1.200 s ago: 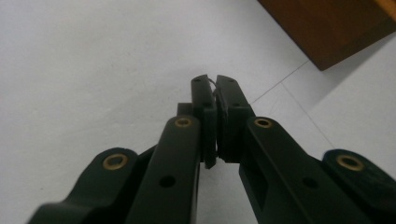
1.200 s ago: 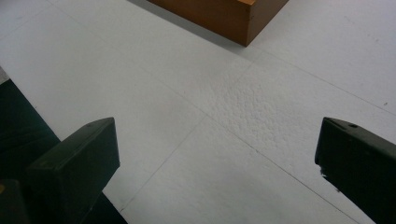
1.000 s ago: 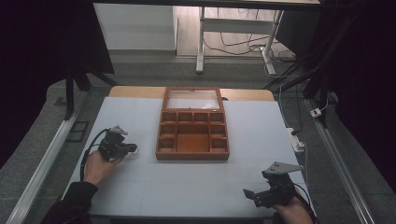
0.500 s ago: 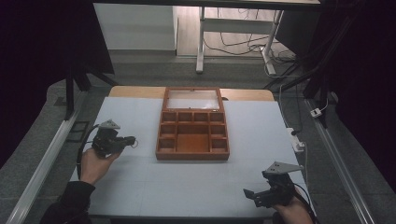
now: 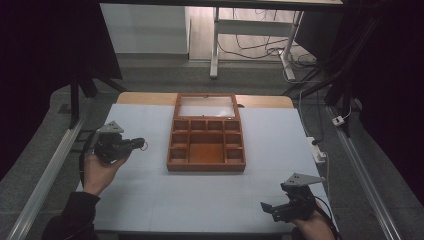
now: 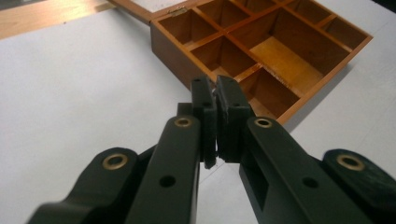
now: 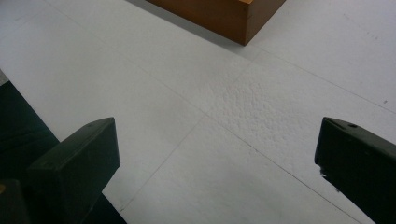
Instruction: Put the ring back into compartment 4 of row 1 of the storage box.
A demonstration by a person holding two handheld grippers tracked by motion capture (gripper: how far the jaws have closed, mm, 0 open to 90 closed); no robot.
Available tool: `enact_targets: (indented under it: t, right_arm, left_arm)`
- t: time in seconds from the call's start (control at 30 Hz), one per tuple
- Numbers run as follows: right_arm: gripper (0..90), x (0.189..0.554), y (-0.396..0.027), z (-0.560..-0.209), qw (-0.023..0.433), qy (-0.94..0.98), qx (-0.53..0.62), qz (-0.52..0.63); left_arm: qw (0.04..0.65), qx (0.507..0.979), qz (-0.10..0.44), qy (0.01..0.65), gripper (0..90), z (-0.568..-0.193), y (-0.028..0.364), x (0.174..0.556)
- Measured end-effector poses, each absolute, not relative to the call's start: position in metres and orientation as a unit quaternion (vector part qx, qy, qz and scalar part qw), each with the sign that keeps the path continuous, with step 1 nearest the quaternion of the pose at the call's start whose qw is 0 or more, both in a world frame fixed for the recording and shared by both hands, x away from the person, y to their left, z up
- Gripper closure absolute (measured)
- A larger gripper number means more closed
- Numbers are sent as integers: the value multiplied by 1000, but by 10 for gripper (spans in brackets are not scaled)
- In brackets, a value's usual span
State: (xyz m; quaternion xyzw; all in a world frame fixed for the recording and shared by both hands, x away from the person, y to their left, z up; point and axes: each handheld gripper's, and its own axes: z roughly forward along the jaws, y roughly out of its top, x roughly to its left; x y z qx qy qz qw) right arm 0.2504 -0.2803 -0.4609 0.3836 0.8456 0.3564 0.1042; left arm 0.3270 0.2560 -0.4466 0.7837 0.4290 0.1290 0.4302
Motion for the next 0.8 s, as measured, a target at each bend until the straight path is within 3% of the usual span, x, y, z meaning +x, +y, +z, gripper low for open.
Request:
enact_targets:
  t: [0.8]
  right_arm:
    - [0, 250, -281, -461, 102, 843, 384, 361]
  left_arm:
    - [445, 807, 115, 370, 864, -425, 194, 366]
